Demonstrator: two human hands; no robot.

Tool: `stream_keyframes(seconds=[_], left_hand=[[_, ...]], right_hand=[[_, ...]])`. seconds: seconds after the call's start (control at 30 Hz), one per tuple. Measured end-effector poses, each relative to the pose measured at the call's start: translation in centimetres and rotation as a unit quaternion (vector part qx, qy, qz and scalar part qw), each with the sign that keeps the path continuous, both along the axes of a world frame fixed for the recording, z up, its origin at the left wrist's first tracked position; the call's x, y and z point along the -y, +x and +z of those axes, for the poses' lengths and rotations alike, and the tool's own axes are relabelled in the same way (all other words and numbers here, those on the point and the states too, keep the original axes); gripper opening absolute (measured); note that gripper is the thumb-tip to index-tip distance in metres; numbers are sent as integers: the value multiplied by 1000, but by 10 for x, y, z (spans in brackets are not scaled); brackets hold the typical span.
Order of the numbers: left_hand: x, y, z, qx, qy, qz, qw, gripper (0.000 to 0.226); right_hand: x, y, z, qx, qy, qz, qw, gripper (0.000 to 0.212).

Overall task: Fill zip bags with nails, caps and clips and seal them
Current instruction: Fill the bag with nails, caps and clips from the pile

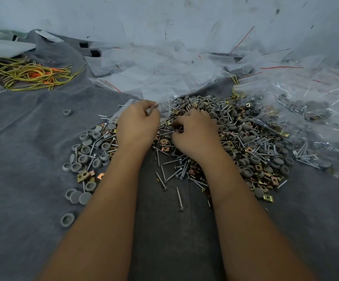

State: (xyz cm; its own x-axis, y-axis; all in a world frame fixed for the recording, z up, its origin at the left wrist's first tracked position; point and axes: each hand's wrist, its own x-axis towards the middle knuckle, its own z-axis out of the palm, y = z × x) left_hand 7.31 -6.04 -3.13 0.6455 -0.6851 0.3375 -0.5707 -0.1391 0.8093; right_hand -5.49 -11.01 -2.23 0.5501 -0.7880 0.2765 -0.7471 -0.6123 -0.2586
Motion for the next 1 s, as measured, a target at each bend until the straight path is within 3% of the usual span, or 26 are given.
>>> stream_keyframes(seconds=[0.37,0.53,0.77,0.9,1.0], left_hand=[[3,2,-2,11,20,-11,1000,18],[2,1,-2,13,15,-16,1000,18],[2,0,-4,8,-3,-35,999,25],[1,-2,-3,-6,-8,-48,999,33],[0,-4,-1,-16,-12,-61,998,39]], right_hand=[[-3,-1,5,27,7,-9,1000,19],[0,-1,5,142,18,-20,989,16],[-1,-2,7,326,80,-59,940,12],[-2,-2,13,473,145,-21,869,19],[-2,-1,14,493,155,6,856,20]])
